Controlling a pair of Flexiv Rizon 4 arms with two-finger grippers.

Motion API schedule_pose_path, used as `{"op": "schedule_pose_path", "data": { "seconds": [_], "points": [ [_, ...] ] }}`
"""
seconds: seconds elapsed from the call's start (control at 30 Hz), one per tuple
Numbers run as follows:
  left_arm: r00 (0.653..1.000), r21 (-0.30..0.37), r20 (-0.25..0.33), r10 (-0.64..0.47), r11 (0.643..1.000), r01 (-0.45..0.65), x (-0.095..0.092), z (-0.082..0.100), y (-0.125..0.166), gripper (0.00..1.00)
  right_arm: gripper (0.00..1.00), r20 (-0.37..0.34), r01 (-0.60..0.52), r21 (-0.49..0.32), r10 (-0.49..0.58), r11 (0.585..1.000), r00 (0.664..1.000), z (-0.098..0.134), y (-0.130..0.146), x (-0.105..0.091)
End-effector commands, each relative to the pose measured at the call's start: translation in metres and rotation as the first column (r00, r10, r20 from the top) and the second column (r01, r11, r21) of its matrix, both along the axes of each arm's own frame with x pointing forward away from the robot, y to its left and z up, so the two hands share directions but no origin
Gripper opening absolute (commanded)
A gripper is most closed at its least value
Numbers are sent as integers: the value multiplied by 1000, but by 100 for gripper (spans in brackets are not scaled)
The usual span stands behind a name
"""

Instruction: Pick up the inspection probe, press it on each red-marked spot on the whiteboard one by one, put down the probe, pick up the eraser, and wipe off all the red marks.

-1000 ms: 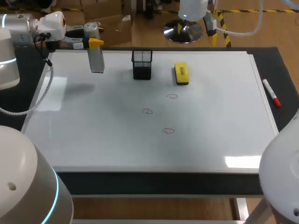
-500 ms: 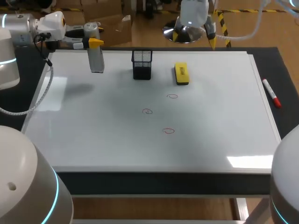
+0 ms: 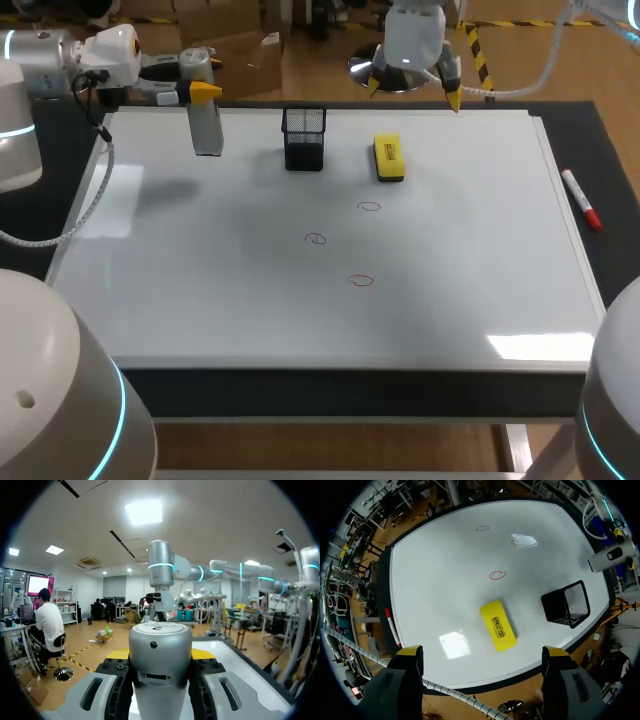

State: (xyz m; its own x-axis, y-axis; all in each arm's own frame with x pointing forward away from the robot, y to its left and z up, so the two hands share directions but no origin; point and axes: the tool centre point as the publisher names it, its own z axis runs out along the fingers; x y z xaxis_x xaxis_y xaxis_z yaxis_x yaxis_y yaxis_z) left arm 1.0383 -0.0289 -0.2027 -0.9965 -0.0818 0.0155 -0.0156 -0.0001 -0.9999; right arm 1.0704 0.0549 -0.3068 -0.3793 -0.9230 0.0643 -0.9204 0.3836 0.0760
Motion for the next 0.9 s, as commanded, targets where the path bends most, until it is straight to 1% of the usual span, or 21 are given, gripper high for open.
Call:
{"op": "schedule_pose_path", "data": {
  "seconds": [0.03,0.23,0.3,0.37,0.4,0.47,0.53,0.57,0.63,0.73,0.9],
  "points": [
    [1000,1,0,-2,1000,2,0,1,0,0,100,-1,-2,-6,2,1000,1000,2,-1,0],
    [1000,1,0,-2,1000,2,0,1,0,0,100,-1,-2,-6,2,1000,1000,2,-1,0],
    [1000,1,0,-2,1000,2,0,1,0,0,100,-7,-49,39,49,998,999,-4,8,4],
    [1000,1,0,-2,1000,2,0,1,0,0,100,8,-122,132,122,984,992,-10,13,5],
    [1000,1,0,-2,1000,2,0,1,0,0,100,5,-134,142,135,981,991,-13,15,5],
    [1000,1,0,-2,1000,2,0,1,0,0,100,22,-216,185,216,959,976,-18,21,4],
    [1000,1,0,-2,1000,2,0,1,0,0,100,0,-261,165,265,951,964,-23,25,4],
    [1000,1,0,-2,1000,2,0,1,0,0,100,1,-300,180,305,937,952,-26,27,3],
    [1000,1,0,-2,1000,2,0,1,0,0,100,-15,-348,174,355,921,935,-30,29,2],
    [1000,1,0,-2,1000,2,0,1,0,0,100,-27,-410,163,420,897,907,-35,33,-2],
    [1000,1,0,-2,1000,2,0,1,0,0,100,-26,-493,154,502,856,864,-44,36,-9]
  ]
}}
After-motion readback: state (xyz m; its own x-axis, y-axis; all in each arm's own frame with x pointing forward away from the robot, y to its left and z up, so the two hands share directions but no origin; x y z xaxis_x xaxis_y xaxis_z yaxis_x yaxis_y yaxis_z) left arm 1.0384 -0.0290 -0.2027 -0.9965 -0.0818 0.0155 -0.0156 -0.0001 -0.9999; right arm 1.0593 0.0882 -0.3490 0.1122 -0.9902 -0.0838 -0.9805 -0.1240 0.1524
